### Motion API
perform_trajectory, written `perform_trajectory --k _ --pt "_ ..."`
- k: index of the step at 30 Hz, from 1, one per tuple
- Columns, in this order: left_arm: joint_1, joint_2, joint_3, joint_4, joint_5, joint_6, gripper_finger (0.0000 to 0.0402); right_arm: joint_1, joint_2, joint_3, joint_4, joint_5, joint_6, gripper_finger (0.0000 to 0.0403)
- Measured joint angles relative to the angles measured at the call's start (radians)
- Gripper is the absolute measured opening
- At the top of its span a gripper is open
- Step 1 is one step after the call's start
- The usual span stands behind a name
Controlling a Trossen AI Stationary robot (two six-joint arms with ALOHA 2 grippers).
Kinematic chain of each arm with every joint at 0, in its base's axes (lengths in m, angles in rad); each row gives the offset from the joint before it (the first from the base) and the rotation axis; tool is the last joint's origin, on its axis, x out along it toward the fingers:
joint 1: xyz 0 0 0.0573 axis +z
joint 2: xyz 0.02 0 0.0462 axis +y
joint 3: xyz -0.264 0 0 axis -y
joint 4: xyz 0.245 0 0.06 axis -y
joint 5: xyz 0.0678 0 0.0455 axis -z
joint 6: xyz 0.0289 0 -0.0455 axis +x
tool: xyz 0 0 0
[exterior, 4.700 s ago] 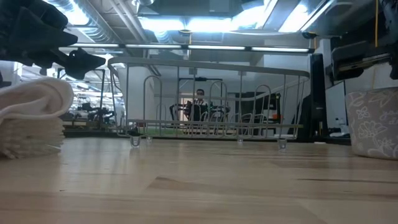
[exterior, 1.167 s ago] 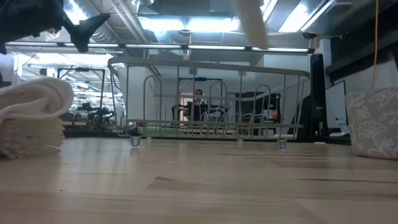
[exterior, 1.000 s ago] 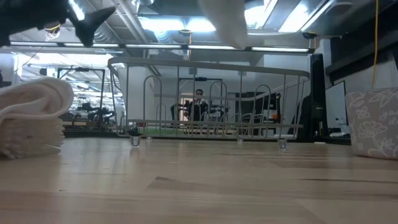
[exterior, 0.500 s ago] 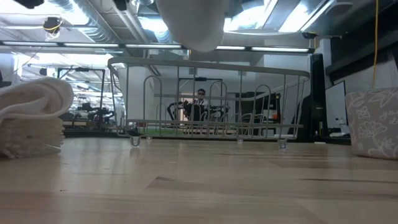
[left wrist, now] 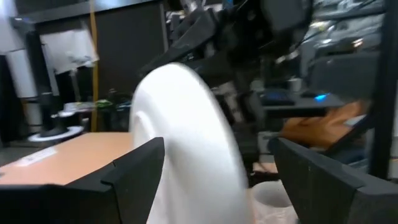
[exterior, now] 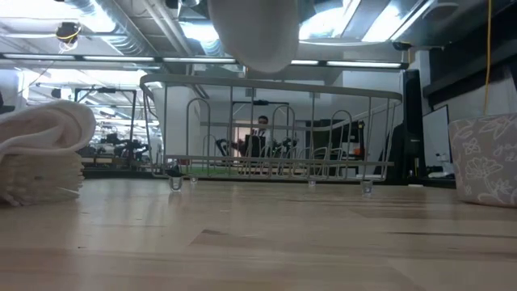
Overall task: Sort dishes
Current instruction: Put the white plate in the dish rack
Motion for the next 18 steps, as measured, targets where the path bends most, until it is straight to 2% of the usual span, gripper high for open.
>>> perform_trajectory --k 4,18 --pt "0.013 0.023 0.001 -0.003 -0.049 0.045 0.0296 0.001 0.000 0.000 -0.001 -0.015 -0.001 0.0016" --pt "0.039 0.039 0.001 -0.005 -0.028 -0.054 0.0297 0.001 0.000 0.000 -0.030 -0.028 -0.026 0.0016"
